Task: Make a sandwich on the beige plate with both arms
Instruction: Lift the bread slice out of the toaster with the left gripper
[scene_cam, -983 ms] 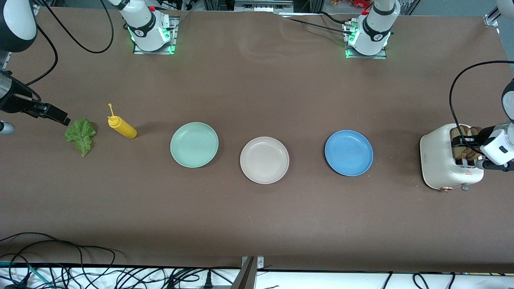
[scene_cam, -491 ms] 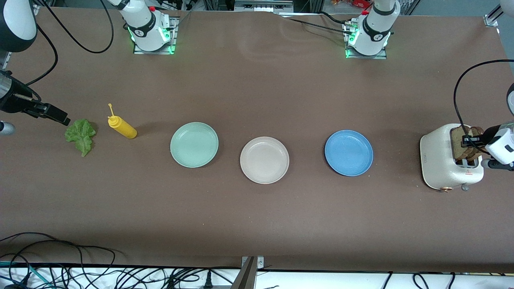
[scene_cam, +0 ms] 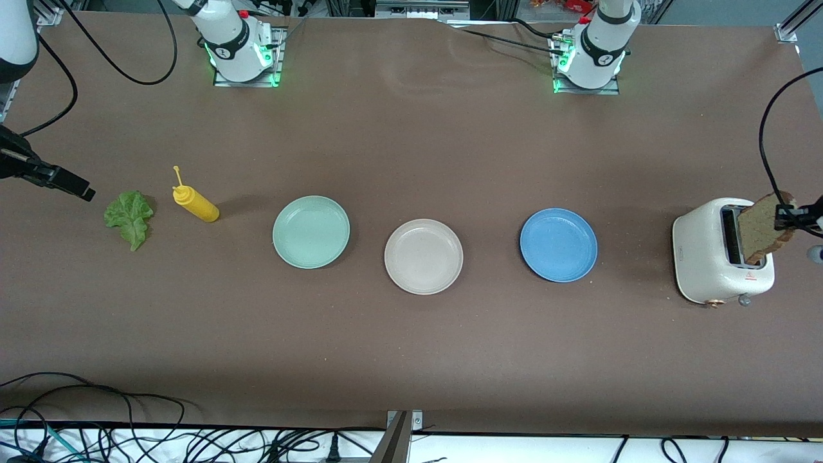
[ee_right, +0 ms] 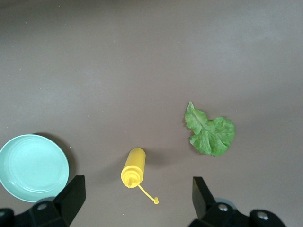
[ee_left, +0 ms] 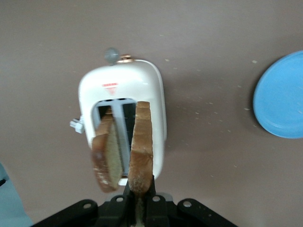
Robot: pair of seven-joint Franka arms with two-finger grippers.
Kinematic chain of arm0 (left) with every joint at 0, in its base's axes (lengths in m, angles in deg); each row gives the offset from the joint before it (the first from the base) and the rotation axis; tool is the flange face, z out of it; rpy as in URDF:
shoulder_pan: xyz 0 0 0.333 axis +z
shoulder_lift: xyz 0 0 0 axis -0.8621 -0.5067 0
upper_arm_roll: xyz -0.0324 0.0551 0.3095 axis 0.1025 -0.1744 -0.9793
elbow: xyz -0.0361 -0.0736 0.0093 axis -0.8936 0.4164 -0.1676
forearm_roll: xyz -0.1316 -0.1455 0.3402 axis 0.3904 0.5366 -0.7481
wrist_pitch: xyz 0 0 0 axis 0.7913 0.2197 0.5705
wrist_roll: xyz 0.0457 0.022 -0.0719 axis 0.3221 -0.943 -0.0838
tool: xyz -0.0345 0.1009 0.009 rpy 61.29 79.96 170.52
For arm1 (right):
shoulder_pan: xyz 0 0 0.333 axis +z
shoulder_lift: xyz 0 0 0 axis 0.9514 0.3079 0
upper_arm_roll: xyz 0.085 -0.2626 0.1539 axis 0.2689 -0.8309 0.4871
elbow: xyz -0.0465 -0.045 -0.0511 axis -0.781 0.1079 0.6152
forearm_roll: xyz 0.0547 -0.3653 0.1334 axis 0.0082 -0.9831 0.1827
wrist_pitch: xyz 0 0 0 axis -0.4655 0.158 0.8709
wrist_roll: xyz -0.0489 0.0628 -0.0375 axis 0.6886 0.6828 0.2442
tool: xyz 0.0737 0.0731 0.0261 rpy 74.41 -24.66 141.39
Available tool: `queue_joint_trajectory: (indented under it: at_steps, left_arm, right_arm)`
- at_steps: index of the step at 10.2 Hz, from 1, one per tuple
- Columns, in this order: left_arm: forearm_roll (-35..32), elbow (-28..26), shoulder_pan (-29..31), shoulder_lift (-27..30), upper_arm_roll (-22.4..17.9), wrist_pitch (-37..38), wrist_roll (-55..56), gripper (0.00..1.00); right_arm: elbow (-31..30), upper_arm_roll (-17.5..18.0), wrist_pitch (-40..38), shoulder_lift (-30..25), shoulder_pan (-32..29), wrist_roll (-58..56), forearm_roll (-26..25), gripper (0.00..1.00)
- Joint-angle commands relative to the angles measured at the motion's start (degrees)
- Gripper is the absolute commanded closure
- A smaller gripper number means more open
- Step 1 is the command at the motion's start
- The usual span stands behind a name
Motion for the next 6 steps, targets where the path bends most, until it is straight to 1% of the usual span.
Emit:
queue_joint_trajectory:
  at_steps: [1, 2, 3, 5, 6]
  left_arm:
    - [6.9, 3.4, -6.1, -0.5, -0.4, 5.3, 0.1, 1.00]
    - [11.1, 3.4, -7.8, -0.5, -0.3, 5.5, 2.5, 1.00]
    - [15.5, 3.4, -9.9, -0.9, -0.3, 5.4, 10.1, 1.00]
    - [25.3, 3.5, -14.6, -3.5, -0.3, 5.3, 20.7, 1.00]
    - [28.2, 3.6, -17.1, -5.7, -0.3, 4.7, 24.3, 1.00]
  right_arm:
    - [1.1, 0.2, -0.5, 0.7, -0.5, 0.4, 1.3, 0.00]
    - [1.2, 0.0, -0.1, 0.9, -0.5, 0.3, 1.1, 0.00]
    - [1.2, -1.2, -0.1, 1.5, -0.5, 0.0, 1.1, 0.00]
    - [1.2, -2.3, -0.4, 2.2, -0.6, -0.3, 1.2, 0.00]
    - [1.2, -2.4, -0.4, 2.2, -0.6, -0.3, 1.2, 0.00]
